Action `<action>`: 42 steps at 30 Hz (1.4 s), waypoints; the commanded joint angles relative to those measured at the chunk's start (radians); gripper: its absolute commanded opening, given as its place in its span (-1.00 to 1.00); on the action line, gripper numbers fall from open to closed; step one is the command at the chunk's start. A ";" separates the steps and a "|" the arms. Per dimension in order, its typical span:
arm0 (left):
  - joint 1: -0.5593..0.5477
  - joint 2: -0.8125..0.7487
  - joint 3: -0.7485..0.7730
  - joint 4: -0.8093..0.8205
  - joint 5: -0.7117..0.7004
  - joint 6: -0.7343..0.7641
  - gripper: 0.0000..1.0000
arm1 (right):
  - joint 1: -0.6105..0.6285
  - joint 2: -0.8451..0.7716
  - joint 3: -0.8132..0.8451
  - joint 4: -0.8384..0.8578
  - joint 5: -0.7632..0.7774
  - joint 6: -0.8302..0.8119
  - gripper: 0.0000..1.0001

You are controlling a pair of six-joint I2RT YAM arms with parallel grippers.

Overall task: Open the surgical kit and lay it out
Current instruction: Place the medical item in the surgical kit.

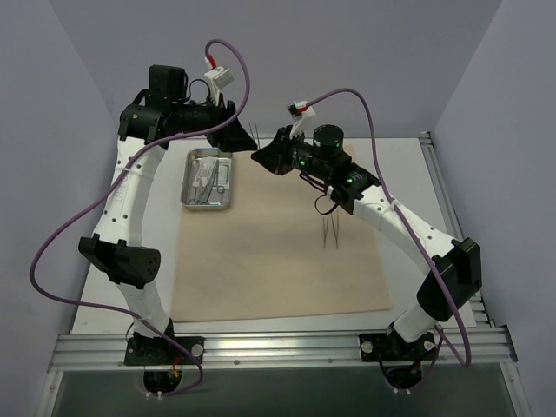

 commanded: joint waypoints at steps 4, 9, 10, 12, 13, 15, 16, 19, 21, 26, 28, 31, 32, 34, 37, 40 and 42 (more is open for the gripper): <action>-0.004 -0.013 0.017 0.070 0.085 -0.013 0.35 | 0.013 -0.029 -0.013 0.105 -0.070 -0.009 -1.00; -0.010 -0.001 0.014 0.139 0.099 -0.099 0.28 | 0.015 -0.026 -0.011 0.116 -0.076 0.002 -1.00; -0.012 0.000 0.013 0.141 0.093 -0.102 0.24 | 0.016 -0.028 -0.011 0.122 -0.075 0.004 -1.00; -0.014 0.000 0.001 0.145 0.082 -0.107 0.17 | 0.016 -0.028 -0.013 0.130 -0.076 0.011 -1.00; -0.014 -0.001 -0.004 0.151 0.076 -0.111 0.15 | 0.015 -0.028 -0.013 0.137 -0.076 0.013 -1.00; -0.014 -0.003 -0.015 0.164 0.059 -0.120 0.12 | 0.016 -0.026 -0.014 0.145 -0.088 0.019 -1.00; -0.015 -0.003 -0.016 0.171 0.054 -0.128 0.11 | 0.018 -0.025 -0.013 0.150 -0.091 0.020 -1.00; -0.017 0.002 -0.016 0.193 0.031 -0.148 0.10 | 0.019 -0.019 -0.011 0.150 -0.101 0.023 -1.00; -0.017 0.008 -0.013 0.198 0.025 -0.153 0.09 | 0.021 -0.019 -0.010 0.151 -0.107 0.025 -1.00; -0.015 0.019 -0.006 0.198 0.007 -0.148 -0.01 | 0.021 -0.025 -0.011 0.159 -0.105 0.027 -1.00; -0.017 0.019 -0.006 0.199 0.014 -0.151 -0.15 | 0.021 -0.025 -0.011 0.154 -0.104 0.030 -1.00; -0.017 0.013 -0.016 0.196 0.034 -0.142 -0.34 | 0.018 -0.023 -0.016 0.160 -0.099 0.034 -1.00; -0.017 0.008 -0.022 0.191 0.042 -0.136 -0.34 | 0.016 -0.025 -0.019 0.164 -0.098 0.040 -1.00; -0.017 0.005 -0.030 0.178 0.046 -0.119 -0.35 | 0.002 -0.025 -0.028 0.179 -0.102 0.059 -1.00; -0.017 0.000 -0.038 0.176 0.043 -0.120 -0.59 | -0.014 -0.022 -0.042 0.208 -0.108 0.092 -1.00; -0.017 0.002 -0.038 0.190 0.023 -0.149 -0.90 | -0.018 -0.020 -0.041 0.196 -0.095 0.091 -1.00; -0.017 0.005 -0.038 0.196 -0.010 -0.166 -0.95 | -0.016 -0.020 -0.034 0.150 -0.049 0.085 -0.87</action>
